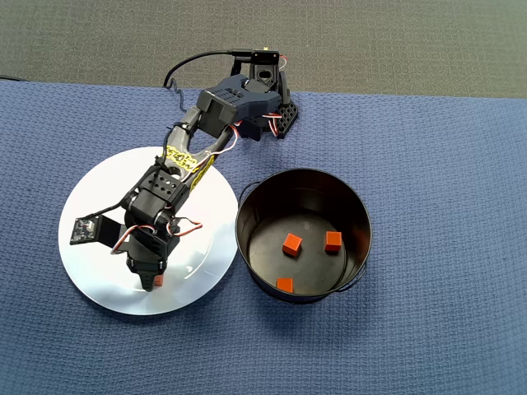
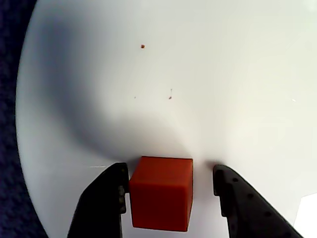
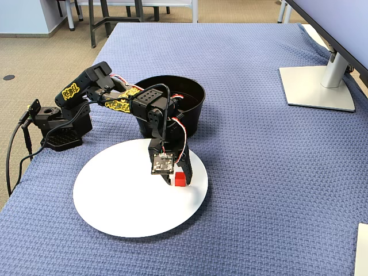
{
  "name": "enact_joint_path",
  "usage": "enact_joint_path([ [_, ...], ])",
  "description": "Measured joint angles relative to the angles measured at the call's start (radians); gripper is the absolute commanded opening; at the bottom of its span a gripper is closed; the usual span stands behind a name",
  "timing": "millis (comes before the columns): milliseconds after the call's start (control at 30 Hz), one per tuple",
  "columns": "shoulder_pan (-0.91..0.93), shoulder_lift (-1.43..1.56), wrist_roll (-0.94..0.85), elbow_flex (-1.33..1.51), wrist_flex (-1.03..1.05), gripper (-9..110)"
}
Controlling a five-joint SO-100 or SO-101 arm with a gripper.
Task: Pick up the red cubes from the white plate and place them in the black recipient
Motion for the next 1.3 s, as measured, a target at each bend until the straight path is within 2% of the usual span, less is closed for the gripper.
enact_joint_path([
  [667, -0.014, 0.034, 0.012, 0.057, -0.025, 7],
  [800, -0.014, 0.034, 0.023, 0.057, -0.025, 0],
  [967, -0.014, 0.041, 0.049, 0.058, -0.025, 0],
  [1300, -0.012, 0.324, 0.163, 0.155, 0.034, 0],
])
